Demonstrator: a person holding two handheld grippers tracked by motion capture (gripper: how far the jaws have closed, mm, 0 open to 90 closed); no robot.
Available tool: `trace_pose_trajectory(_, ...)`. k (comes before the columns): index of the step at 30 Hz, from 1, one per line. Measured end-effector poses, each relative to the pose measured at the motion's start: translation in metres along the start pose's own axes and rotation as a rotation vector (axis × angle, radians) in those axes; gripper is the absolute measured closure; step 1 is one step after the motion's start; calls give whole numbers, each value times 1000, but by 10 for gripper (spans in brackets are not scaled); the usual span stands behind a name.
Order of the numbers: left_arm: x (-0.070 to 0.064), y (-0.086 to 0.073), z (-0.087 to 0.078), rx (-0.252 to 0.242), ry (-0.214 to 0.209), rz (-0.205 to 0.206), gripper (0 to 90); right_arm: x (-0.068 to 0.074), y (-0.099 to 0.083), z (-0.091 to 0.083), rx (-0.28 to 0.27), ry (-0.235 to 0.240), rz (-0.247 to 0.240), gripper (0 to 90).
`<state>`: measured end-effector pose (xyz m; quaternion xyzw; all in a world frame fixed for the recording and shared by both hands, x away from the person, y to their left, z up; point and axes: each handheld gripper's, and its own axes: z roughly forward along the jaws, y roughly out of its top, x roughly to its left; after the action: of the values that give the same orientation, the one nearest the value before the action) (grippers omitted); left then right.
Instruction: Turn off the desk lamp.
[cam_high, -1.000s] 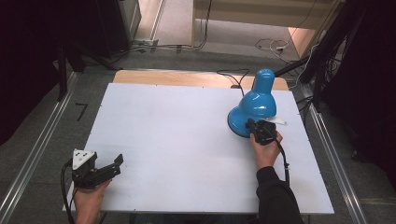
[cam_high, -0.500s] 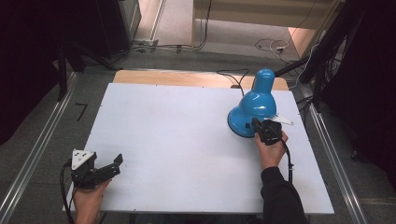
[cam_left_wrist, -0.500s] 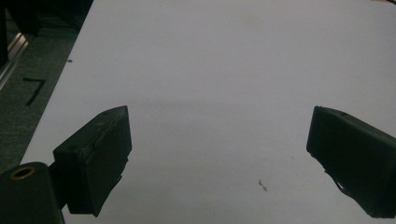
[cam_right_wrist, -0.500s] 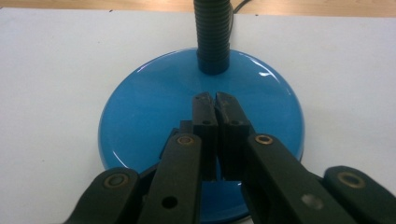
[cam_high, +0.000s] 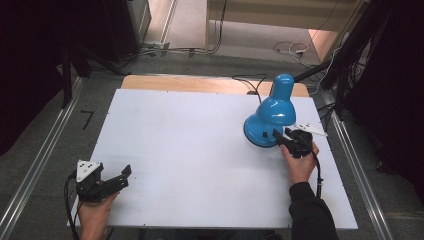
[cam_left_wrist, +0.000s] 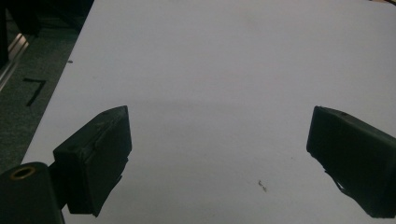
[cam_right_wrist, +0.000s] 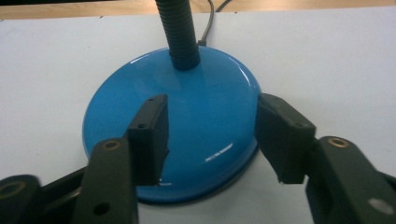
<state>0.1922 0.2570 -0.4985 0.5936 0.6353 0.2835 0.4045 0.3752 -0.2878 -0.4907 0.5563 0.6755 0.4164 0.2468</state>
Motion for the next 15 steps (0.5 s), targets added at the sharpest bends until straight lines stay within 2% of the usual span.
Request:
trace_pose_trajectory(5,0,0,0,1,2,1,73,-8,-4,-8,3,2,7,294)
trace_pose_trajectory(15,-2,0,0,4,3,2,73,-19,-13,-28,7,28,19,229)
